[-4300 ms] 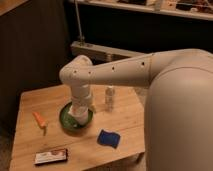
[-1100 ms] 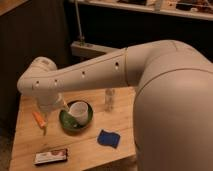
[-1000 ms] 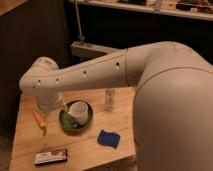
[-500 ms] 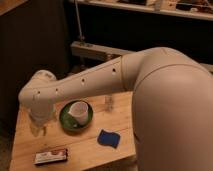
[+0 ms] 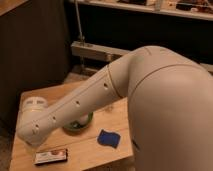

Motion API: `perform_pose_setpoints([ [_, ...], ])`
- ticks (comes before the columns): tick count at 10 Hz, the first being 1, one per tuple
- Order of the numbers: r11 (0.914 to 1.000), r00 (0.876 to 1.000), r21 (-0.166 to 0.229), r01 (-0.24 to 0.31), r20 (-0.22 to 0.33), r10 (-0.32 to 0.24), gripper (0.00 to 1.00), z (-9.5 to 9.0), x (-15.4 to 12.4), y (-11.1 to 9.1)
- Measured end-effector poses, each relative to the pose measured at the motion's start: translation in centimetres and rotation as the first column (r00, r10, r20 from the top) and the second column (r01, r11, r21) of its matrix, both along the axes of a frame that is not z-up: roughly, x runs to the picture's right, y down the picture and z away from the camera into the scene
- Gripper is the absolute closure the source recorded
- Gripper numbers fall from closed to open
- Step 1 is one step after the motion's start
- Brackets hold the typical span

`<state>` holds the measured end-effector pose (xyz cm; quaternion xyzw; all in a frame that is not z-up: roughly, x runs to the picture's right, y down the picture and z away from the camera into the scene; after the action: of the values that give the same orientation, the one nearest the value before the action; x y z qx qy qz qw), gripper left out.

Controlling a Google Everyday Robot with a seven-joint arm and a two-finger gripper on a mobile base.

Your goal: Place the eraser on the white sponge

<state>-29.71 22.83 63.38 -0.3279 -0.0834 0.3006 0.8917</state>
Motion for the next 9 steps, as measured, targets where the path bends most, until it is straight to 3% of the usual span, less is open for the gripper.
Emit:
perform_pose_setpoints([
  [3,0.9997,0.996,-0.023,-0.007,0.083,0.009,0.35,2.7,0.3,1.0],
  [5,0.9958,0.997,-0.091,0.006,0.079,0.002,0.35,4.9,0.4,1.0],
  [6,0.9878,0.998,-0.153,0.029,0.065,-0.02,0.35,6.0,0.1,0.6],
  [8,0.9693,0.996,-0.234,0.076,0.057,-0.064,0.35,7.0,-0.3,0.2],
  [9,0.9658,0.995,-0.245,0.085,0.07,-0.07,0.35,7.0,-0.1,0.5],
])
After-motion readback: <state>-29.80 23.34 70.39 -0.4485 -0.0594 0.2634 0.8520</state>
